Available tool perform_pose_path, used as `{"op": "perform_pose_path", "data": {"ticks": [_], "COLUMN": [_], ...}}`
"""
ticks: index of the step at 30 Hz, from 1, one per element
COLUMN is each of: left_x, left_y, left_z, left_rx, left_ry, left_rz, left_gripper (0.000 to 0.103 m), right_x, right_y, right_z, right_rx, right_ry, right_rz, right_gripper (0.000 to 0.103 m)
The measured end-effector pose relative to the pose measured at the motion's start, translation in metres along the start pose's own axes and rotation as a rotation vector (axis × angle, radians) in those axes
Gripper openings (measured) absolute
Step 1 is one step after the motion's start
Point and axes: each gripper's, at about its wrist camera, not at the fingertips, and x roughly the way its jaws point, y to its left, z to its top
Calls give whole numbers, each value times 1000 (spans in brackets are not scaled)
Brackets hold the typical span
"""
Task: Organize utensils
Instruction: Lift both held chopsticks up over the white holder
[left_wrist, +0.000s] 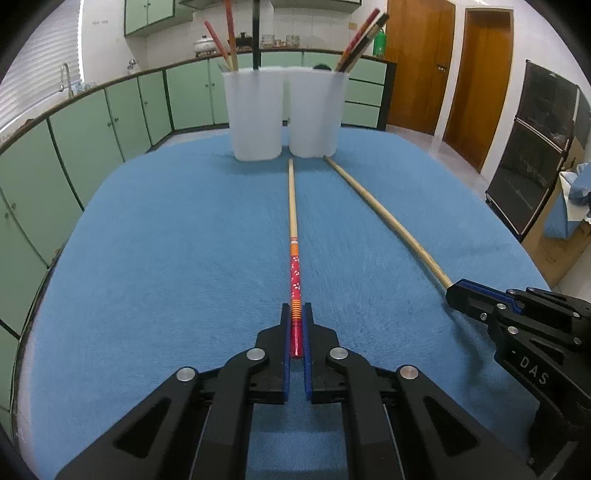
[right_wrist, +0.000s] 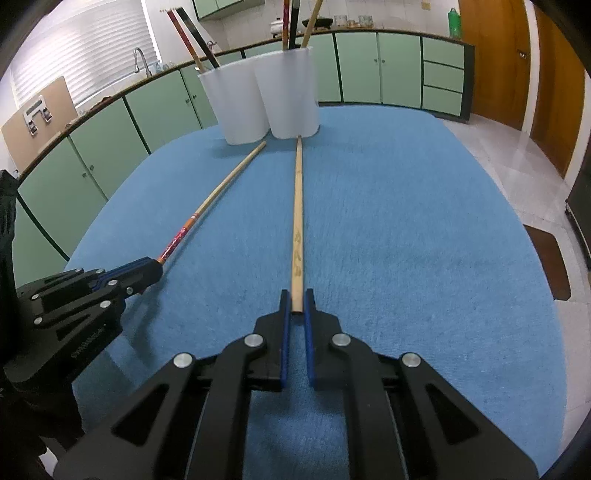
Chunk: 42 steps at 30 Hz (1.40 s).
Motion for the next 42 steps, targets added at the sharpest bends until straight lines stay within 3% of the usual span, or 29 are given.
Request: {"op": "perform_pose_path", "data": {"ticks": [10,24,36,42], "left_x": [-52,-117,-129,-137], "left_y": [3,11,10,1], "left_z": [23,85,138,164], "left_rx": [9,23,66,112], "left_ry": [-129,-348,-412,-465], "left_rz": [8,-38,-95,-98], "left_gripper": [5,5,5,5], "right_x": [-44,-106,-129,-145], "right_y": [2,4,5,11], "right_z": [26,92,161,200], "right_rx": [-37,-99,-131,-155], "right_ry": [-116,-302,-307,-361], "right_rz": [-13,27,152,161], "right_gripper": [6,6,6,6]}}
